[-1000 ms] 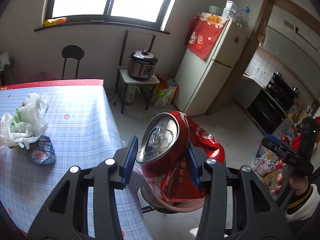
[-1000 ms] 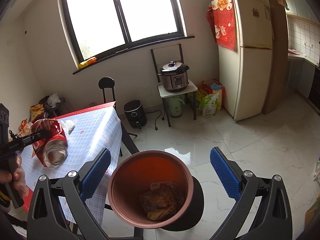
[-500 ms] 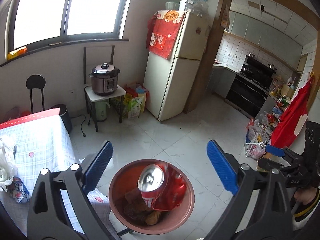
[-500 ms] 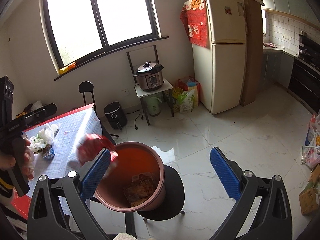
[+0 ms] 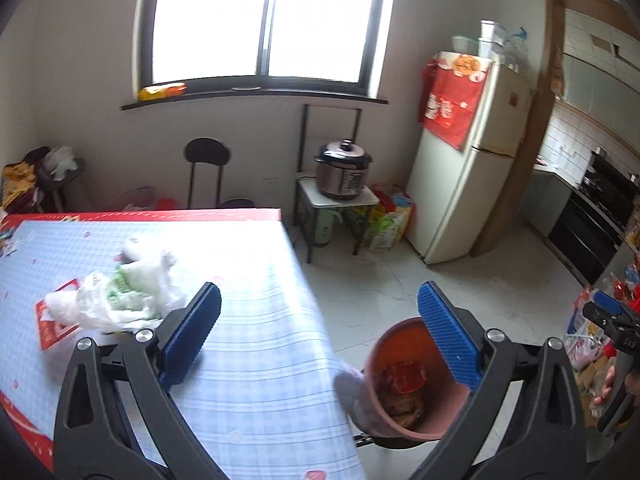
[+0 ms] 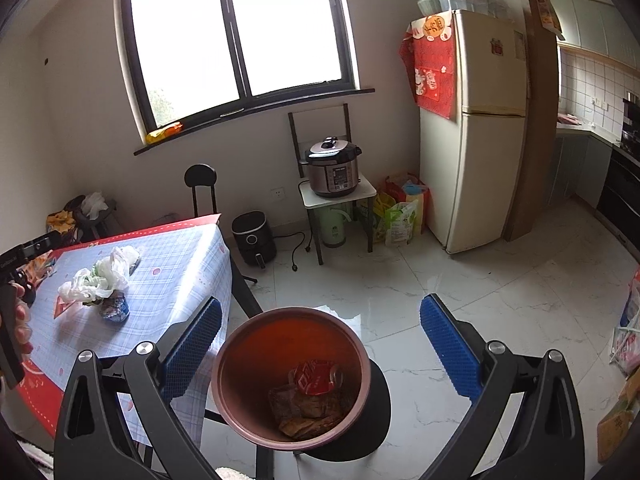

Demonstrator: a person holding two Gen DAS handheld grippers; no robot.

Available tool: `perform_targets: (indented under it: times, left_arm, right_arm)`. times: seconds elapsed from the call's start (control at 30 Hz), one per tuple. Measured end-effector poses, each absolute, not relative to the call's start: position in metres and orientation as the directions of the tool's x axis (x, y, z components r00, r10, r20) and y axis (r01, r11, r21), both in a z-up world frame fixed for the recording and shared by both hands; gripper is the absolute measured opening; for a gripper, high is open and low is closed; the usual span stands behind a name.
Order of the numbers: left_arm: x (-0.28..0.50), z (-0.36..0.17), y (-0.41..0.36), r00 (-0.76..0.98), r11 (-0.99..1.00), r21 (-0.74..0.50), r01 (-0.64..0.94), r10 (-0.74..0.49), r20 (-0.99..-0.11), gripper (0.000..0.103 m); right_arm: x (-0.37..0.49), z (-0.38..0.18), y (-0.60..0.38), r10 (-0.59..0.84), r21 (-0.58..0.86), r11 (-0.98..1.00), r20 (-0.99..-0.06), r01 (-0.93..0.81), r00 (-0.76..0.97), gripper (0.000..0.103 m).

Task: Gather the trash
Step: 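Move both open grippers back toward the white plastic bags on the table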

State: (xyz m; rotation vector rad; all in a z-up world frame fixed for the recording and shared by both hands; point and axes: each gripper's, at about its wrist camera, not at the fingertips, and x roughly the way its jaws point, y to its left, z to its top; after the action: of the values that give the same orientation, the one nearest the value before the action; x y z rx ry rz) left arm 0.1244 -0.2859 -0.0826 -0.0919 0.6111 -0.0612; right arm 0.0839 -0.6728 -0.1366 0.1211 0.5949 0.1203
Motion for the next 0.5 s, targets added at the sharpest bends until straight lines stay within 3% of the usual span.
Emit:
perform_targets:
  times: [0.23,0.5]
  left_arm:
    - [0.081,-0.084,-0.165,0.786,0.962,-0.117,-0.246,0.128,-0.605,0.097]
    - [0.02,-0.104,-0.085,0.718,0.894,-0.127,-0.429,0.253,-0.648,0.097]
  right_arm:
    - [0.106,-0.154,-0.618,0.175,0.126,0.984,-0.609,-0.123,0.774,0.098]
    - [0.117,-0.189,-0.571,0.162,0.108,0.987,-0.705,-0.122,0.691,0.098]
